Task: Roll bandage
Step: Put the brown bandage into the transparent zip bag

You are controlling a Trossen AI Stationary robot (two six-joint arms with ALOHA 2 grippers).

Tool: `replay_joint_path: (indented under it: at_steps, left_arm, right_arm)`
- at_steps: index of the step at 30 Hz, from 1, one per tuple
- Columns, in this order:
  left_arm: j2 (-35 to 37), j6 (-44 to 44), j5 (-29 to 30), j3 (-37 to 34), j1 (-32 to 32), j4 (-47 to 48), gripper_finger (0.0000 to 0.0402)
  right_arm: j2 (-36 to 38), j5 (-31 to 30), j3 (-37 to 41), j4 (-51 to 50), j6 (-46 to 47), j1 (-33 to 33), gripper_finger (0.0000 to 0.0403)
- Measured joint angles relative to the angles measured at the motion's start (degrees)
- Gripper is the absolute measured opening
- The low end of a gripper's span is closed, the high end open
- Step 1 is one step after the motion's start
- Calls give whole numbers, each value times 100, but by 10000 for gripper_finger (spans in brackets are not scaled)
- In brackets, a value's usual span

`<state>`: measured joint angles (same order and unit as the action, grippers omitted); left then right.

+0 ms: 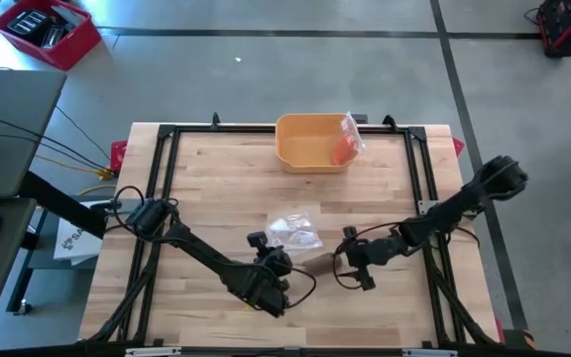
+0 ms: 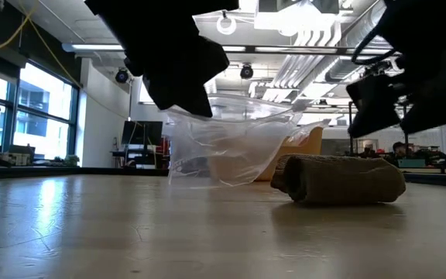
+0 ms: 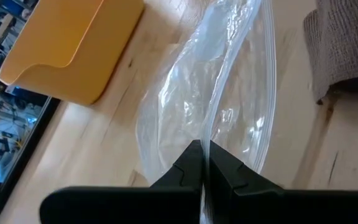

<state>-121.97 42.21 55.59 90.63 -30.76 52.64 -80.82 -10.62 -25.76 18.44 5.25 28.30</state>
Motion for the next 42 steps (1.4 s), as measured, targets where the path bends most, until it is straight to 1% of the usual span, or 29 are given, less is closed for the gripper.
replay_joint_path:
  at_steps: [3,7,10,13,15,17,20,23,24,26,28,31,33,37,40,42]
  left_arm:
    - [0,157,-15,0,2,-1,0]
    - [0,274,-20,0,2,-10,0]
    - [0,274,-22,0,2,-28,0]
    - [0,316,-22,0,2,-28,0]
    - [0,391,-22,0,0,-31,0]
    - [0,493,-22,0,-2,-35,0]
    - [0,591,-56,0,-2,-46,0]
    - [0,667,-138,0,-2,-153,0]
    - [0,667,-142,0,-2,-228,0]
    - [0,661,-148,0,-2,-419,0]
    - [0,671,-151,0,4,-638,0]
    - [0,673,-153,0,4,-1020,0]
    - [0,674,-154,0,11,-1257,0]
    - [7,923,-144,0,15,-1513,0]
    - [43,1150,-107,-4,17,-1485,0]
    - [82,1282,-6,-4,22,-1472,0]
  right_arm:
    - [-160,-41,2,-53,-121,-167,282]
    - [-480,9,2,-31,-138,-248,286]
    - [-747,220,2,273,-76,-245,279]
    - [-1029,329,2,681,-77,-245,257]
    - [-1182,342,0,971,-20,-243,232]
    - [-1305,338,0,1093,109,-243,197]
    - [-1325,324,0,1136,518,-182,122]
    - [-1126,332,0,1075,822,59,41]
    - [-1012,291,-18,1061,847,172,34]
    - [-754,-148,-128,1082,886,428,34]
    - [-516,-816,-301,998,910,595,34]
    - [-357,-1525,-580,689,792,661,34]
    - [-349,-1850,-798,425,695,628,34]
    - [-383,-1980,-1235,-555,844,458,34]
    - [-384,-2171,-1402,-1265,1132,415,34]
    - [-384,-2192,-1434,-1656,1290,414,34]
